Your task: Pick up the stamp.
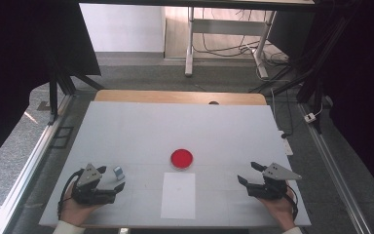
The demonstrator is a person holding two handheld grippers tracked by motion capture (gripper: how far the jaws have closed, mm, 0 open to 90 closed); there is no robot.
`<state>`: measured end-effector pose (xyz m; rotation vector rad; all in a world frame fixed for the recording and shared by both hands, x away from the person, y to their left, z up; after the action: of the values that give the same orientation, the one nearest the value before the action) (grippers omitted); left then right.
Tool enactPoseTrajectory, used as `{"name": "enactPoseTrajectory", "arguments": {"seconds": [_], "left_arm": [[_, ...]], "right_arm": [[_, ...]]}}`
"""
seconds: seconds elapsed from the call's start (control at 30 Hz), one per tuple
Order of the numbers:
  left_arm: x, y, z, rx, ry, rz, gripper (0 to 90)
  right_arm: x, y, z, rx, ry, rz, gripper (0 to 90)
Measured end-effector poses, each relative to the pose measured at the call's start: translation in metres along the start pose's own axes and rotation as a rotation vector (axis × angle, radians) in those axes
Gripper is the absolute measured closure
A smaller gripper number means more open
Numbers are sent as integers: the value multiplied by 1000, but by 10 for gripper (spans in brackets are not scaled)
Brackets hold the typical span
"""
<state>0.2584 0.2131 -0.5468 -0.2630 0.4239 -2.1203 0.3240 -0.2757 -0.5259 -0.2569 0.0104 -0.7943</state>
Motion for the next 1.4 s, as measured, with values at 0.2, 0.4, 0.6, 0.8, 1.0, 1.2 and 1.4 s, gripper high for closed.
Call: {"name": "enactPoseTrajectory", "arguments": {"seconds": [0.2, 0.4, 0.6, 0.8, 1.0, 1.2, 1.4], "left_arm": [[3, -1, 13, 12, 11, 2, 107], [4, 1, 24, -11, 43, 5, 109], [-11, 11, 31, -43, 33, -20, 134], [-22, 19, 43, -86, 34, -72, 154], [-29, 24, 47, -112, 29, -87, 174], [-25, 22, 34, -152, 58, -82, 236], [-25, 26, 24, -184, 53, -111, 303]], "right_arm": [[-1, -1, 1, -3, -2, 1, 255], [-5, 0, 0, -8, -8, 15, 257], [-8, 2, -1, -20, -24, 24, 257], [-9, 3, -2, -33, -25, 21, 258], [-10, 4, -5, -44, -29, 25, 258], [-10, 4, -6, -46, -31, 24, 260], [-10, 4, -7, -52, -27, 17, 261]]}}
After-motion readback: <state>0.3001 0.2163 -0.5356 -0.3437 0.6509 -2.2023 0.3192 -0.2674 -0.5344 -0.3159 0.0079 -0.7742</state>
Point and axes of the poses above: each handheld gripper's, and its own axes: y roughly forward along the jaws, z roughly out of its top, x roughly to its right, the point moved 5 cm from there along y, roughly forward along the jaws, and after that the axes turned 14 degrees about x, right-handed, at the moved point
